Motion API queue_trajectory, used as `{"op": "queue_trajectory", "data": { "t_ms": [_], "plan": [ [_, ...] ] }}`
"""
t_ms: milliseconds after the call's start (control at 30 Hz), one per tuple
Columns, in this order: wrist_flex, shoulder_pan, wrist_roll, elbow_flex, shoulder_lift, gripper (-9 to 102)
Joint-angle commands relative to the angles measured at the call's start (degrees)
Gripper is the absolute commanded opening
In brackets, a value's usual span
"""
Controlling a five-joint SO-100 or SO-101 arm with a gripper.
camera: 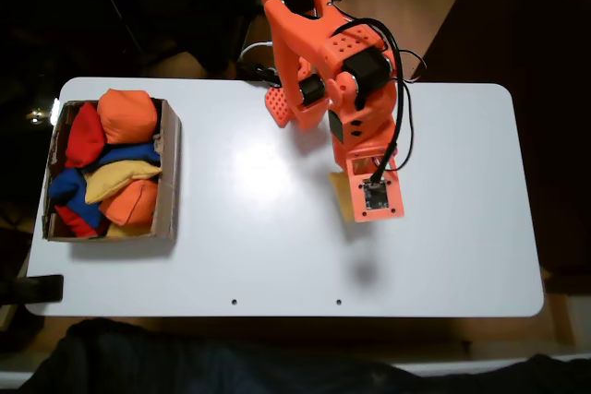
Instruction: Grasp a bag and put it in the box.
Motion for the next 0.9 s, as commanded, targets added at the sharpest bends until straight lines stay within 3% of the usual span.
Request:
{"op": "queue_trajectory", "data": {
  "t_ms": [0, 567, 867],
  "plan": [
    [-1.0, 1.7, 1.1, -3.9, 3.1, 0],
    [-0.5, 12.0, 5.3, -9.5, 5.9, 0],
    [-2.5, 21.8, 7.1, -12.0, 5.6, 0]
  ]
}}
